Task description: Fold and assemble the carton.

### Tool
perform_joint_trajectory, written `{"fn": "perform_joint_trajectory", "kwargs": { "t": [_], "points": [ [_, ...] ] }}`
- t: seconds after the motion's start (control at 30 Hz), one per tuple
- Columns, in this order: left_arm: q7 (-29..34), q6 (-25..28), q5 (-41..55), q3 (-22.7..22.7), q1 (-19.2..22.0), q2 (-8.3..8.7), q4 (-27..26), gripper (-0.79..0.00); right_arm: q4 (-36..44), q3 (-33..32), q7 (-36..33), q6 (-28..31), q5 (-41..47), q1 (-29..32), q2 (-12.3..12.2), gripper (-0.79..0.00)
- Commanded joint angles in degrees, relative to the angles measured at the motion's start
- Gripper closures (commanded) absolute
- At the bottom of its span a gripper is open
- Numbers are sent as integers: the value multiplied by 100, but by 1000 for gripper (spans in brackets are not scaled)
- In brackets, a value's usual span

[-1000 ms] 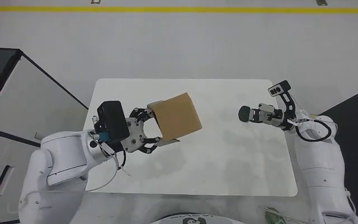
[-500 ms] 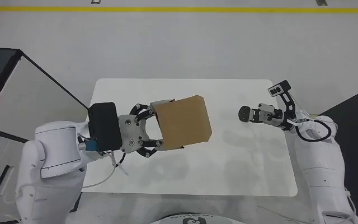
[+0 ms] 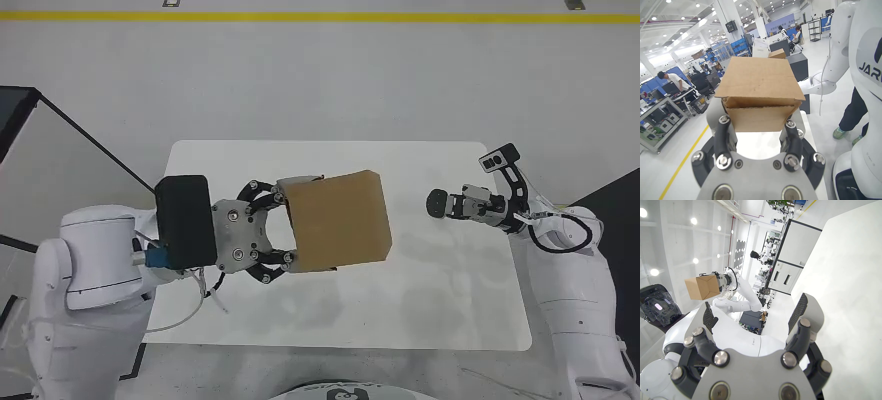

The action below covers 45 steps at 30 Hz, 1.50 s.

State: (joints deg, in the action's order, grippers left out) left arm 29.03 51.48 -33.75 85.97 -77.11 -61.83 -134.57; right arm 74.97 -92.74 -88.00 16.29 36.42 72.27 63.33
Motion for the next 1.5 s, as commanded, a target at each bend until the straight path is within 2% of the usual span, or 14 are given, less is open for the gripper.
{"fn": "perform_joint_trajectory", "kwargs": {
  "t": [0.0,0.4,0.57,0.83,1.13,1.17,1.33,1.47],
  "points": [
    [-57,-86,-42,-37,16,4,6,0,0,0,0,0,0,0,0,-785],
    [164,-272,51,-329,720,60,277,0,0,0,0,0,0,0,0,-785],
    [266,-14,-559,-264,938,94,257,0,0,0,0,0,0,0,0,-785],
    [-936,610,-1973,-108,1334,64,319,0,0,0,0,0,0,0,0,-785],
    [-936,610,-1973,-108,1334,64,319,0,0,0,0,0,0,0,0,-785],
    [-887,587,-2209,-61,1360,69,226,0,0,0,0,0,0,0,0,-785],
    [-1902,653,-3782,-22,1562,66,-8,0,0,0,0,0,0,0,0,-785],
    [-3132,640,-5307,-126,1679,103,-8,0,0,0,0,0,0,0,0,-785]
  ]
}}
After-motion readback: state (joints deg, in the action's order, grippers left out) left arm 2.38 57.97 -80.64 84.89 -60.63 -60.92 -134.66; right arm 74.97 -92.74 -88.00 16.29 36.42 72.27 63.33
